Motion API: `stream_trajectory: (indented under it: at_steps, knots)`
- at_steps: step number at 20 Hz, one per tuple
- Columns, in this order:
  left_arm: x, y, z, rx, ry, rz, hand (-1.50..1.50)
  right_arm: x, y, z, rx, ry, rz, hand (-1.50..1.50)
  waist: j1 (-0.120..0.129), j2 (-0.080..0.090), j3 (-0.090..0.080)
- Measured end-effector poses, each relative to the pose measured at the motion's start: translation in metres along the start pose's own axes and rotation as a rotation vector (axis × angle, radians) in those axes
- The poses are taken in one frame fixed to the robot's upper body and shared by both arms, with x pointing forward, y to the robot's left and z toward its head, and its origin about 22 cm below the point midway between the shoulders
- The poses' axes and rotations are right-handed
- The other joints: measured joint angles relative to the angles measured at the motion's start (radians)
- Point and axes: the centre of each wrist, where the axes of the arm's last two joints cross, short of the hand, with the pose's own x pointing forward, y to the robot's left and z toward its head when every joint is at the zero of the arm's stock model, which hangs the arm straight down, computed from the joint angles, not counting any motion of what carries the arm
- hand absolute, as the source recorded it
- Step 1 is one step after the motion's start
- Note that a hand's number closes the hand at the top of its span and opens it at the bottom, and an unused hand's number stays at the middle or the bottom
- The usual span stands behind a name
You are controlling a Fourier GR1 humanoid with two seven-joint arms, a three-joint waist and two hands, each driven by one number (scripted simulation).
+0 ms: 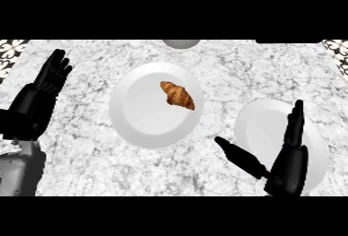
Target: Pick the croissant from the plate and place it in the plate
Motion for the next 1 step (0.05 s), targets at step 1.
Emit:
stream_trajectory:
  at_steps: [1]
  knots:
    - [0.0004, 0.0018, 0.0008, -0.002, -0.002, -0.002, 0.00, -0.0017, -0.0067, 0.0015, -0.007, -0.005, 0.012, -1.50, 0.001, 0.000, 0.000]
